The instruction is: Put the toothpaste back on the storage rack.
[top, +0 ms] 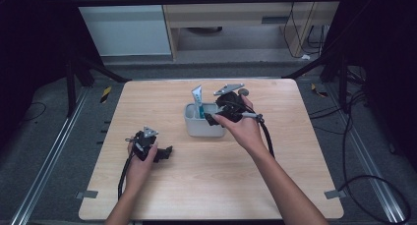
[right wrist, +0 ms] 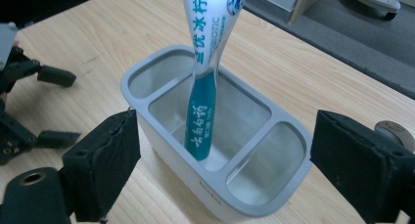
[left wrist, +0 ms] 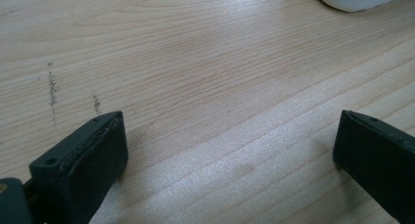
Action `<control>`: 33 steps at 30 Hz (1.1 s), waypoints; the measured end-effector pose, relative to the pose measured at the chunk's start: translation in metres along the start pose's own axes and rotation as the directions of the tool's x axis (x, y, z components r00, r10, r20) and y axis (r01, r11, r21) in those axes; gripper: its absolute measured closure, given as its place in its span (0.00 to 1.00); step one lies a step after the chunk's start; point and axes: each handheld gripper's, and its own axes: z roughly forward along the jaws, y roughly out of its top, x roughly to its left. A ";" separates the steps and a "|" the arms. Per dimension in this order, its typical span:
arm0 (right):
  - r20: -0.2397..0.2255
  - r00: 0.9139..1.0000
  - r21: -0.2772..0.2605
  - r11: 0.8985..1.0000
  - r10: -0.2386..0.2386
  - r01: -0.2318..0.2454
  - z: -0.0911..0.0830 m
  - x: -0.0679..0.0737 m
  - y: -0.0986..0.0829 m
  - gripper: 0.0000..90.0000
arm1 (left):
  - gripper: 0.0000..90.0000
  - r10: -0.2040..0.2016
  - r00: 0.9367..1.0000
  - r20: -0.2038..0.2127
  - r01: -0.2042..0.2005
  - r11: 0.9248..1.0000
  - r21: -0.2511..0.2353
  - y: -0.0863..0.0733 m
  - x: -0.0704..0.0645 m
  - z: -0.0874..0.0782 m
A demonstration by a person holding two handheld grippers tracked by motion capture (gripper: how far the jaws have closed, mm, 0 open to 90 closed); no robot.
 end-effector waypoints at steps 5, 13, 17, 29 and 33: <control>0.000 1.000 -0.011 1.000 -0.005 0.005 -0.008 -0.003 -0.005 0.10 | 0.00 -0.002 1.000 0.000 0.002 1.000 -0.002 0.000 0.000 0.000; 0.018 1.000 -0.002 1.000 -0.011 0.011 -0.026 -0.014 -0.020 0.08 | 0.00 0.003 1.000 0.001 -0.003 1.000 0.002 0.000 0.000 -0.001; 0.038 0.999 0.000 1.000 -0.014 0.014 -0.034 -0.020 -0.030 0.08 | 0.00 0.002 1.000 0.000 -0.002 1.000 0.001 0.000 0.000 -0.001; 0.102 0.995 0.006 1.000 0.016 -0.017 -0.049 -0.038 -0.059 0.11 | 0.00 0.001 1.000 0.000 -0.001 1.000 0.001 0.000 0.000 -0.001; 0.106 0.994 0.009 1.000 0.024 -0.025 -0.052 -0.043 -0.067 0.12 | 0.00 0.001 1.000 0.000 -0.001 1.000 0.001 0.000 0.000 -0.001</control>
